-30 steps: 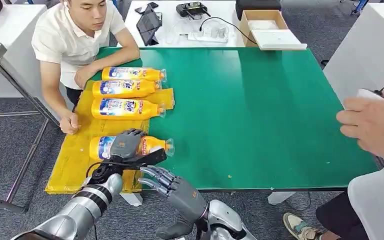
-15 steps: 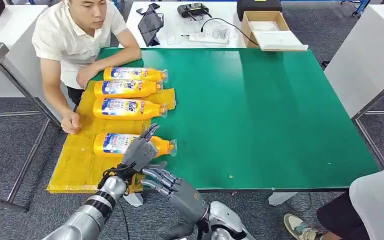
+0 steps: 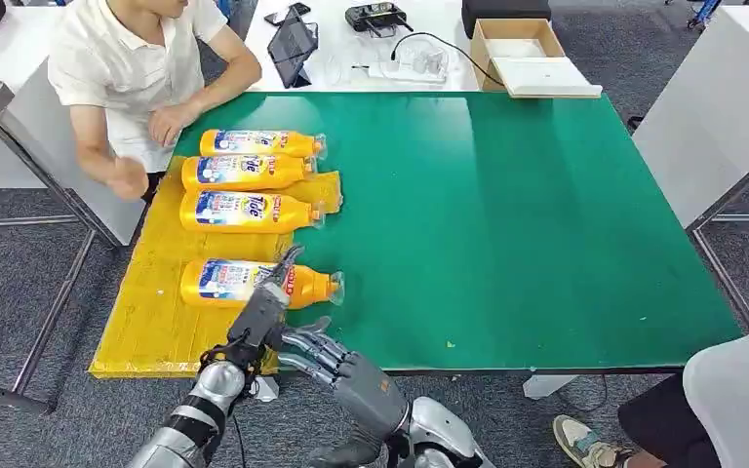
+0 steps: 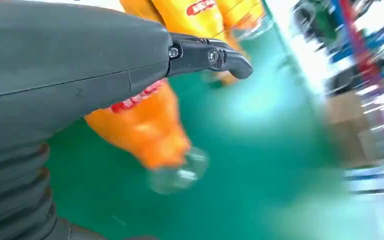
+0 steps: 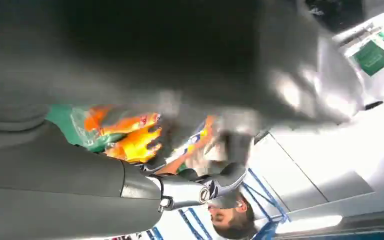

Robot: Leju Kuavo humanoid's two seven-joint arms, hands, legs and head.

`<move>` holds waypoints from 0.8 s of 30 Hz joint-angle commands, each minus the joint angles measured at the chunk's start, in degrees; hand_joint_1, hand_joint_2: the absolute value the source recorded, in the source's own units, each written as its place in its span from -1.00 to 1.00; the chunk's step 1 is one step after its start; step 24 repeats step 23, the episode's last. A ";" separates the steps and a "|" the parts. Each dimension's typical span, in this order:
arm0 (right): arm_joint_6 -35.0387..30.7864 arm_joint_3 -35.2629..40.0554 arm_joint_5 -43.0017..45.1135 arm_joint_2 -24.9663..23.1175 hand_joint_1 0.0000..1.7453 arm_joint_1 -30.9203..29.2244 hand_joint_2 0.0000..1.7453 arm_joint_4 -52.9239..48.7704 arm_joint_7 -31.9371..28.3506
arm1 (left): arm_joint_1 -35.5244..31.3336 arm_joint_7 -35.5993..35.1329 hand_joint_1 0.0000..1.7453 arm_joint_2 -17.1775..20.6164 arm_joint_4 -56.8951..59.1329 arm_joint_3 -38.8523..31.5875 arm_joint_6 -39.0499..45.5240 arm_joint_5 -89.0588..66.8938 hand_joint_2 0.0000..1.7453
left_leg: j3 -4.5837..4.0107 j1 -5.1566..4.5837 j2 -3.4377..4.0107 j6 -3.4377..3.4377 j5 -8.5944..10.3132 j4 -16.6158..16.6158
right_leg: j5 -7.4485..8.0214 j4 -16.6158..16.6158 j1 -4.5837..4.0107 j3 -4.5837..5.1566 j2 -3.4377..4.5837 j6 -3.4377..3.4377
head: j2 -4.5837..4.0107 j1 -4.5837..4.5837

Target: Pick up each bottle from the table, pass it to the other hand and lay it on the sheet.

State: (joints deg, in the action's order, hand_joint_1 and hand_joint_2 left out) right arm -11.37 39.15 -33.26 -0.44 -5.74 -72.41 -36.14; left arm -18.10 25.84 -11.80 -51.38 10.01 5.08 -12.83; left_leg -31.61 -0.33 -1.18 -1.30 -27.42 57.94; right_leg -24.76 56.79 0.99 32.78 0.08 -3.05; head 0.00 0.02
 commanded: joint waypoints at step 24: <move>-5.51 -32.98 37.58 -9.83 -1.00 17.55 1.00 -28.00 -3.86 | 24.56 6.65 -1.00 0.03 -45.57 -0.37 5.66 26.98 1.00 | -0.22 0.07 0.09 0.11 -0.03 -0.01 | 0.01 -0.06 -0.08 0.21 -0.01 0.15 | -0.02 0.00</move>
